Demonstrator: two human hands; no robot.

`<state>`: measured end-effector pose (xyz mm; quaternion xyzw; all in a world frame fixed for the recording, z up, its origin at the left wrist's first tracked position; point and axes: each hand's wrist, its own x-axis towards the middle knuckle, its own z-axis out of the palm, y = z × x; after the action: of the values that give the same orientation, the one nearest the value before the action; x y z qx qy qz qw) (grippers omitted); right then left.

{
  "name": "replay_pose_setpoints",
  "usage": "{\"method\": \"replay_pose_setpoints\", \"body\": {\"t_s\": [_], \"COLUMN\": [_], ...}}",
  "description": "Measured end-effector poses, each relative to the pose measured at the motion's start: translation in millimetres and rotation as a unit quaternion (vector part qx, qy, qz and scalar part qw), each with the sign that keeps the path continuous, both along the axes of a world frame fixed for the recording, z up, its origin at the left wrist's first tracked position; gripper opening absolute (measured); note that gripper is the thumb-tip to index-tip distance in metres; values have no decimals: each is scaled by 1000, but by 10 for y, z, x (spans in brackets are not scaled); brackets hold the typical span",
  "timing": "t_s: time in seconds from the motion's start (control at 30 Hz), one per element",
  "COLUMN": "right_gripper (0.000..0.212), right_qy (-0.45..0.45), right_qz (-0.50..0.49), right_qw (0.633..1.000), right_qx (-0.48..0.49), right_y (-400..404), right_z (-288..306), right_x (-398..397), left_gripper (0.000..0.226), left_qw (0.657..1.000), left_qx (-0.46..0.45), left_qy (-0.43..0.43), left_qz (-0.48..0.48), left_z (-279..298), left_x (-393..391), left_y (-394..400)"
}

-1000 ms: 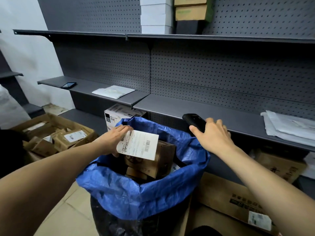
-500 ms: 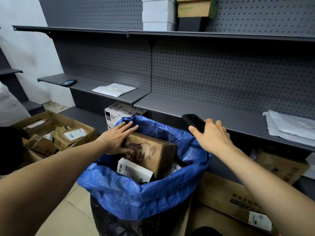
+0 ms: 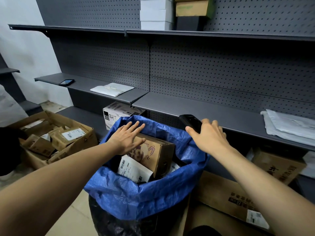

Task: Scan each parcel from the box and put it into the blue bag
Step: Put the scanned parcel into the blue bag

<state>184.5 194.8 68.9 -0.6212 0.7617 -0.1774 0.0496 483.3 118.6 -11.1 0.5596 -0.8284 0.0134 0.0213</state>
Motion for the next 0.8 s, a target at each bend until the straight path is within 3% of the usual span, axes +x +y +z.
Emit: {"method": "replay_pose_setpoints", "body": {"t_s": [0.63, 0.8], "right_gripper": [75, 70], "right_qy": [-22, -64], "right_qz": [-91, -99], "right_qw": [995, 993], "right_qx": [-15, -23], "right_y": [424, 500], "right_z": [417, 493], "right_x": [-1078, -1317], "left_gripper": [94, 66], "left_qw": [987, 981], "left_qx": [-32, -10], "left_qy": [126, 171], "left_qz": [-96, -94], "left_z": [379, 537], "left_x": [-1882, -2266], "left_y": [30, 35]}}
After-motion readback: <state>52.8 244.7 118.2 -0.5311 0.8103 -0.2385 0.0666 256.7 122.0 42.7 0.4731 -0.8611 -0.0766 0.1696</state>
